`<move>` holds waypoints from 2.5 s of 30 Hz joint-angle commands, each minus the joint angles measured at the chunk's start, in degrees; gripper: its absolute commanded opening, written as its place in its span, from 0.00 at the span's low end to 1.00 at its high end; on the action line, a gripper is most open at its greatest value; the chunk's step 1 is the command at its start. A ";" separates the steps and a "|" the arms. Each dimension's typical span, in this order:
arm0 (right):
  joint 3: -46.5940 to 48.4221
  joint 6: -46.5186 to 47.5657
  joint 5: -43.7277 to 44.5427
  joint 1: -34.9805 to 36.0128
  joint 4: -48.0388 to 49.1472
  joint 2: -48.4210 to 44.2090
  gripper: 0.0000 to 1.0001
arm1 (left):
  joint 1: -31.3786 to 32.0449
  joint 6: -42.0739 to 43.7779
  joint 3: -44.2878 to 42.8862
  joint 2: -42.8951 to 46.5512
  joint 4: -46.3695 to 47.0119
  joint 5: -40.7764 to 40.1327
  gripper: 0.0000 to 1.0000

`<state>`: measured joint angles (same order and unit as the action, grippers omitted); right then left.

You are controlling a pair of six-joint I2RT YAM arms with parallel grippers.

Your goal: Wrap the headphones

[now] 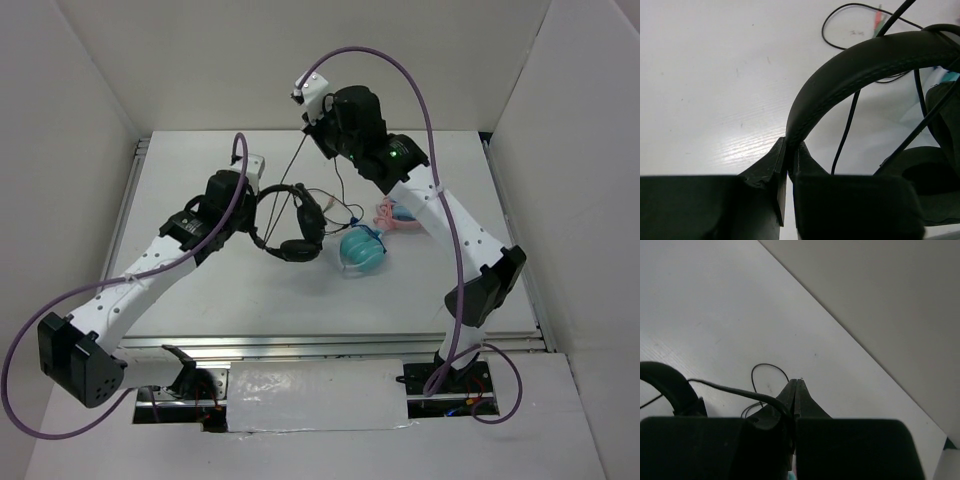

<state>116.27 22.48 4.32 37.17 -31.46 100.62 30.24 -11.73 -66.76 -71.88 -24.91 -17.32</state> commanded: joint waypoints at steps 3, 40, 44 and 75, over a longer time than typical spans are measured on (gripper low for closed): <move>2.30 -0.51 12.11 1.42 -2.90 -0.86 0.00 | -2.55 -3.13 -1.45 0.33 0.21 -2.28 0.00; -14.80 -25.44 5.30 16.44 -1.36 -7.88 0.01 | -16.78 -19.29 -27.79 -14.96 -9.63 -9.66 0.00; -21.69 -27.31 0.53 20.56 8.77 -9.04 0.04 | -18.20 -23.77 -33.25 -16.54 -12.97 -9.31 0.00; -59.58 -18.00 -2.84 20.84 103.83 8.42 0.41 | -18.20 -23.52 -37.82 5.78 -11.56 13.10 0.00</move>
<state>57.80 2.83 0.03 58.08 50.59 103.72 12.29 -35.75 -100.57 -68.14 -40.47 -8.95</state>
